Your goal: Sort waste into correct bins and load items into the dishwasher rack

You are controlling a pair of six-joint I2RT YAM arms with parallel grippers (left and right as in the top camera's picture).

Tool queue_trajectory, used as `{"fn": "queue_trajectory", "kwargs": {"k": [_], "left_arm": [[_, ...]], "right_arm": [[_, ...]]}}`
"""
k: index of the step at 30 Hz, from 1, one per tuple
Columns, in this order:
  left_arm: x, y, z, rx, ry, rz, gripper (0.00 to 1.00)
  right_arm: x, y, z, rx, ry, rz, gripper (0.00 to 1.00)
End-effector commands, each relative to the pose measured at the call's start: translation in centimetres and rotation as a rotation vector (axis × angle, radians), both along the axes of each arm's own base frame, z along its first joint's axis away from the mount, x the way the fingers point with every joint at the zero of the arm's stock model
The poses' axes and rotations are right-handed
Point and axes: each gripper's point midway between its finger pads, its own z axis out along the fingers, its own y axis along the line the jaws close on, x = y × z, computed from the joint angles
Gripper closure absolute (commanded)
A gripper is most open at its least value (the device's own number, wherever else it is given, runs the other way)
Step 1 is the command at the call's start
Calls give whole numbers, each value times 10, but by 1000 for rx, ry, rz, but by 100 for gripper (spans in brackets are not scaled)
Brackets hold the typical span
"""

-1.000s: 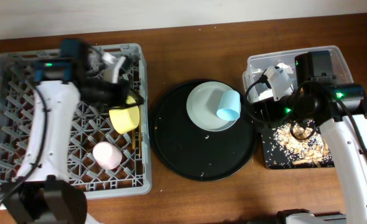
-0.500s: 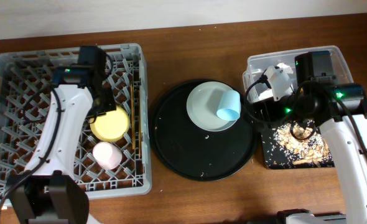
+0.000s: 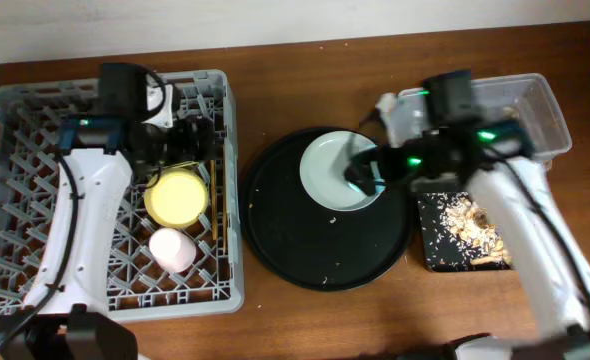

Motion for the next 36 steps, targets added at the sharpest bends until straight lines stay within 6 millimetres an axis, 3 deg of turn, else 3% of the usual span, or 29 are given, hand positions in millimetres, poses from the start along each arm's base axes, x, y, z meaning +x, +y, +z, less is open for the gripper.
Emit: {"fn": "queue_trajectory", "kwargs": {"k": [1,4,6,11,13,15,18,19,21,23,24,25,27,30,32,33,34,36], "left_arm": [[-14,-40,30,-187,-102,-289,1],[-19,-39,27,-186,-76,-285,1],[-20,-39,26,-187,-69,-285,1],[-25,-39,24,-181,-56,-304,1],[-27,-39,22,-181,-49,-303,1],[-28,-39,19,-182,-42,-302,1],[-30,-39,0,-184,-20,-300,1],[-31,-39,-9,-185,-12,-299,1],[-31,-39,-17,-185,-11,-299,1],[-29,-39,-17,-184,-17,-300,1],[-29,-39,-17,-184,-18,-300,1],[-29,-39,-16,-184,-19,-300,1],[-28,-39,-16,-184,-23,-300,1],[-26,-35,2,-194,-72,-295,1],[-47,-54,65,-416,-207,-383,1],[-72,-67,111,-569,-334,-521,1],[-97,-75,147,-659,-436,-611,1],[-128,-90,179,-770,-511,-735,5]], "right_arm": [[11,10,-59,-154,171,-262,2],[2,38,-98,-157,322,-450,1],[7,53,-115,-124,321,-541,1],[32,27,-158,-91,173,-861,2],[48,11,-153,-123,52,-927,7],[51,2,-151,-123,29,-999,8],[67,-1,-138,-80,-54,-1053,32],[69,-7,-134,-97,-85,-1071,35],[73,-17,-130,-126,-139,-1103,69],[77,-19,-126,-143,-172,-1084,96],[78,-18,-125,-151,-182,-1063,96],[84,-15,-115,-147,-220,-1016,96],[87,-6,-68,-133,-314,-857,96],[60,29,4,-53,-418,-430,96],[5,31,60,75,-431,-292,94],[-37,51,96,200,-497,-15,92],[-87,61,145,415,-554,181,89],[-139,70,182,635,-552,411,88]]}}
